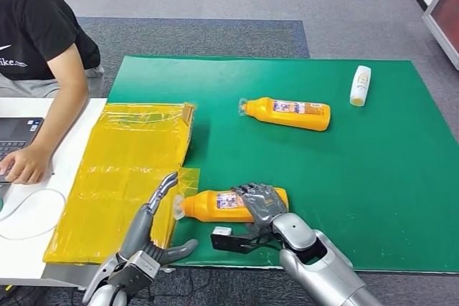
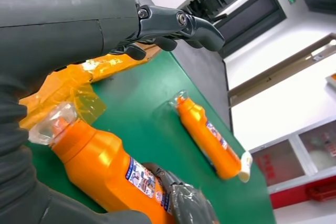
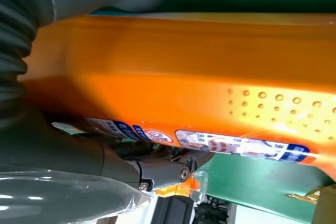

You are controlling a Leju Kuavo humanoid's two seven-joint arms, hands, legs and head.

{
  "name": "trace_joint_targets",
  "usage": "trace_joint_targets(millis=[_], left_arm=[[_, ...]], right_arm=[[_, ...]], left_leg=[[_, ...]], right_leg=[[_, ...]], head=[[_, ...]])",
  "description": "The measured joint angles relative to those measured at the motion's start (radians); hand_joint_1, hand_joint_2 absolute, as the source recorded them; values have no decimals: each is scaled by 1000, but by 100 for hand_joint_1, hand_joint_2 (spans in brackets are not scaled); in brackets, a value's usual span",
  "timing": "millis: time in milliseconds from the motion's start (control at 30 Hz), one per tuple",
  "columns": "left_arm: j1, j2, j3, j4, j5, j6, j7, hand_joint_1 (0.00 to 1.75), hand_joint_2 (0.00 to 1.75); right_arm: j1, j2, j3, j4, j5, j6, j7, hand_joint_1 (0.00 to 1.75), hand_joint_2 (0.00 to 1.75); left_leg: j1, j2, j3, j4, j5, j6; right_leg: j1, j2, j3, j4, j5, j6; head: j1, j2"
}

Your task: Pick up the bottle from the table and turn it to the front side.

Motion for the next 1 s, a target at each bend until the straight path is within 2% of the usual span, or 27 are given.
trace_joint_targets(millis=[133,233,333,467,633,833,1000], left_arm=[[2,-4,12,-1,41,12,-37,0,175],[10,-17,32,-12,87,41,-75,0,175],[20,-44,59,-34,170,83,-115,0,175],[33,-88,98,-64,270,160,-159,0,175],[43,-143,132,-81,437,212,-162,0,175],[25,-156,131,-49,573,200,-88,0,175],[-21,-158,102,13,587,194,3,0,175]], right_arm=[[7,3,-23,5,-141,-65,-50,175,175],[44,12,-77,-21,-306,-106,-106,175,175],[102,26,-149,-75,-492,-112,-173,175,175],[187,47,-229,-144,-672,-123,-234,175,175],[278,76,-302,-204,-905,-88,-273,175,175],[329,95,-315,-237,-965,-101,-287,175,175],[340,103,-296,-247,-913,-158,-318,175,175]], left_leg=[[0,0,0,0,1,1],[0,0,0,0,1,0],[0,0,0,0,0,0],[0,0,-1,0,-1,0],[0,0,-2,0,-3,0],[0,0,-3,0,-3,0],[0,0,-4,0,-3,0]], right_leg=[[0,0,1,0,1,1],[0,0,1,0,1,0],[0,0,0,0,0,0],[0,0,0,0,-1,0],[0,0,-1,0,-3,0],[0,0,-2,0,-4,0],[0,0,-3,0,-4,0]], head=[[0,0],[0,0],[0,0],[0,0],[0,0],[0,0],[0,0]])
